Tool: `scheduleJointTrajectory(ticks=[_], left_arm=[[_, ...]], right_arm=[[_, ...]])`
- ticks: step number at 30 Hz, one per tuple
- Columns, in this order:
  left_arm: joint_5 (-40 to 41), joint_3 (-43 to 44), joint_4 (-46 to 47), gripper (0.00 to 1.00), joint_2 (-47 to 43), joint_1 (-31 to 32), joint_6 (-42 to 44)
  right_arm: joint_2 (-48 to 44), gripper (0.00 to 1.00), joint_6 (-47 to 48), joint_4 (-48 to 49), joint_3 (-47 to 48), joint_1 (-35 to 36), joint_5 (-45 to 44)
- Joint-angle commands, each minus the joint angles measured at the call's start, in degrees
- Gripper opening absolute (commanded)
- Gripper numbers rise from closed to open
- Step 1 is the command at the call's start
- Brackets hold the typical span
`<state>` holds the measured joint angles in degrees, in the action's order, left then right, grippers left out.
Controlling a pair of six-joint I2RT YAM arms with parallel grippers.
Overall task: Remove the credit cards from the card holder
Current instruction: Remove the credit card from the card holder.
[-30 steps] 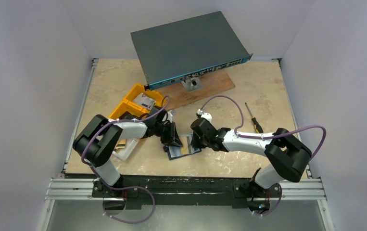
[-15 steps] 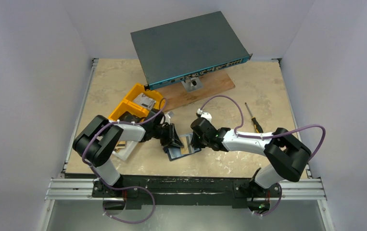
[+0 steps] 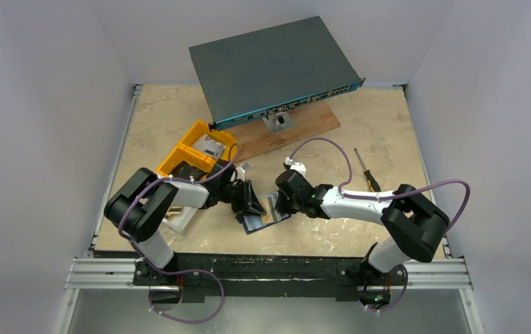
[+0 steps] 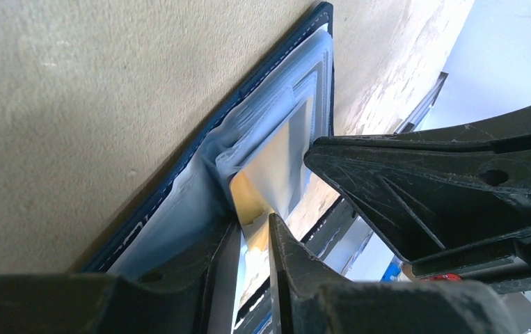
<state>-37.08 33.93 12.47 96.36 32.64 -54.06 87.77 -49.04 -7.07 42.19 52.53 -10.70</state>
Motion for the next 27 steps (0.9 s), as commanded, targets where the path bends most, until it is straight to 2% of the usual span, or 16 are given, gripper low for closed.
scheduleJointTrajectory(ticks=[1, 10, 15, 16, 17, 18, 27], left_arm=[[-0.7, -1.3, -0.2, 0.22, -1.7, 0.5, 0.1], [0.6, -2.4, -1.7, 0.19, -2.4, 0.5, 0.5], [0.3, -2.3, -1.6, 0.10, -2.8, 0.5, 0.5], [0.3, -2.2, -1.9, 0.07, -2.8, 0.5, 0.7], [0.3, -2.0, -2.3, 0.00, -3.0, 0.5, 1.0], [0.3, -2.0, -2.9, 0.00, -3.2, 0.6, 1.4], [6.1, 1.2, -19.5, 0.00, -6.1, -0.1, 7.7]], right_arm=[[4.7, 0.00, 0.2, -7.0, -2.6, 0.1, 0.6], [5.0, 0.00, 0.0, -6.9, -2.6, 0.1, 0.7], [5.3, 0.00, 0.1, -7.0, -2.3, 0.1, 0.8], [5.3, 0.00, 0.1, -6.9, -2.3, 0.1, 0.7], [5.4, 0.00, 0.1, -6.9, -2.3, 0.1, 0.7], [5.4, 0.00, 0.1, -7.0, -2.3, 0.1, 0.7], [5.2, 0.00, -0.8, -7.7, -2.8, 0.0, 0.0]])
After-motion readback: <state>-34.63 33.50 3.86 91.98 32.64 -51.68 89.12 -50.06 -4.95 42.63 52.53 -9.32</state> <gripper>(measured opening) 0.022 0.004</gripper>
